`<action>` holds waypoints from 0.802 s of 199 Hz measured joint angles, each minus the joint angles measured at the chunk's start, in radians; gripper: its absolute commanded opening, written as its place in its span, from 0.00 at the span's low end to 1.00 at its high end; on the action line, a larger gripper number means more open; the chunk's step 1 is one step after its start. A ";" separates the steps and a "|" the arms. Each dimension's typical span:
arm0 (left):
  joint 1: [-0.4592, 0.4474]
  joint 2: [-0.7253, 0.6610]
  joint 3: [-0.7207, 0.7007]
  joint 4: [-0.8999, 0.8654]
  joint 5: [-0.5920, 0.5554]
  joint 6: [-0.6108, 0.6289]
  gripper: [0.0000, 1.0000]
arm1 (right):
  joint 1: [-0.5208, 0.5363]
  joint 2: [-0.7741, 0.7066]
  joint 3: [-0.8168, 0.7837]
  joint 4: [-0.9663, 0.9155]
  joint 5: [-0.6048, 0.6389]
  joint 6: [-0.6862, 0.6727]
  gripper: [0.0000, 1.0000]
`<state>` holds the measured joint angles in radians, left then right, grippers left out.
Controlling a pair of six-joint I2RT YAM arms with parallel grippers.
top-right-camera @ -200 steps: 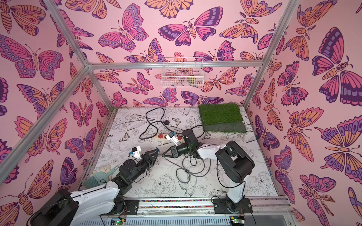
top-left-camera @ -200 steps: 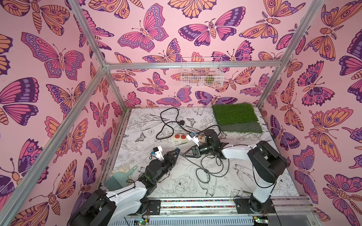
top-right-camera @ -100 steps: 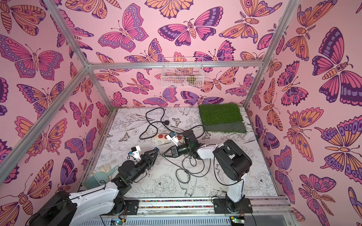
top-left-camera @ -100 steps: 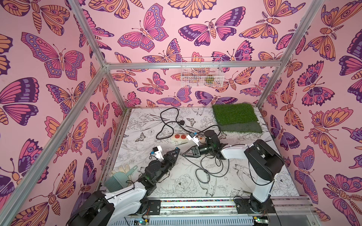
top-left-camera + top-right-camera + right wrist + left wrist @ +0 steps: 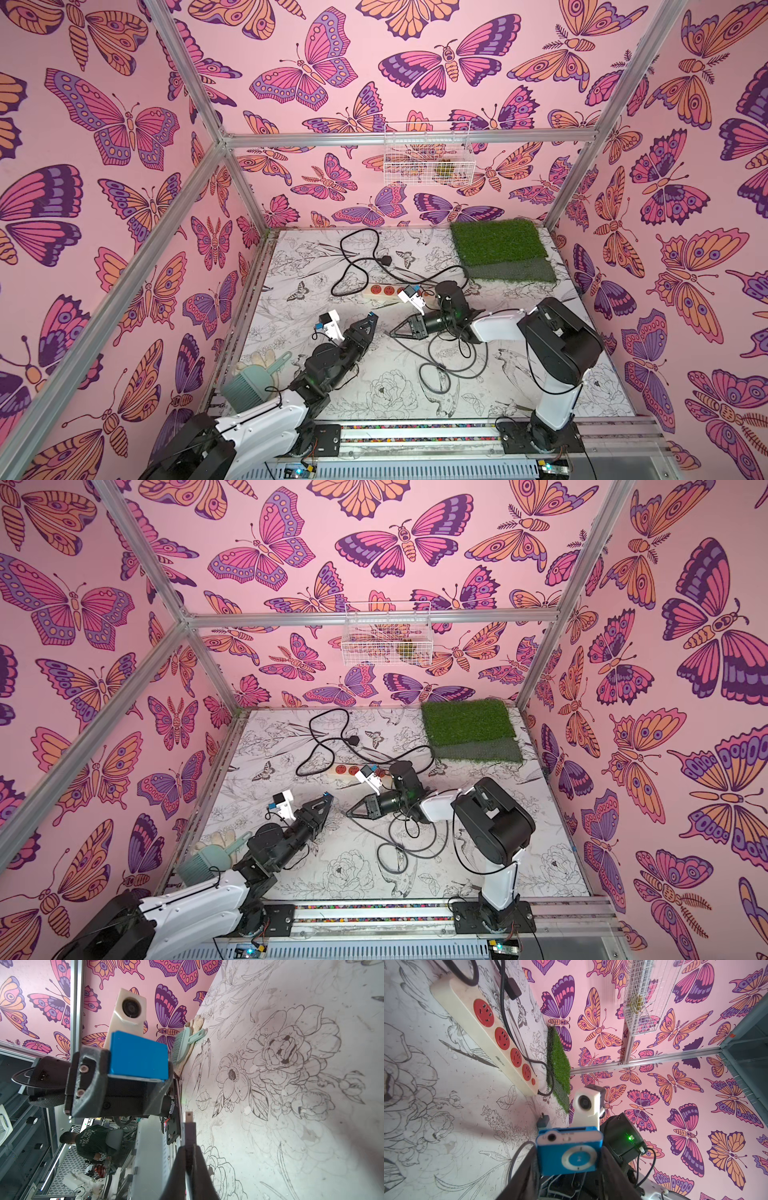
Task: Charge mp3
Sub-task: Insert the charging cable into the MP3 player.
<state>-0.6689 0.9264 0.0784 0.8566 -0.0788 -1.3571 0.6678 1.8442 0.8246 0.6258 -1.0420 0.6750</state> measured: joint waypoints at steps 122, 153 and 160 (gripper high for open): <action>0.000 0.092 0.002 0.062 0.000 0.014 0.00 | 0.000 0.011 -0.005 0.208 -0.017 0.143 0.00; -0.003 0.092 0.002 0.064 0.000 0.014 0.00 | 0.000 0.030 -0.005 0.257 -0.019 0.184 0.00; -0.005 0.092 0.002 0.064 0.000 0.014 0.00 | 0.000 0.033 -0.005 0.266 -0.021 0.189 0.00</action>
<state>-0.6735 1.0187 0.0799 0.9203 -0.0788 -1.3430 0.6682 1.8771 0.8196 0.8913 -1.0626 0.8642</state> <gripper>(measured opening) 0.424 0.082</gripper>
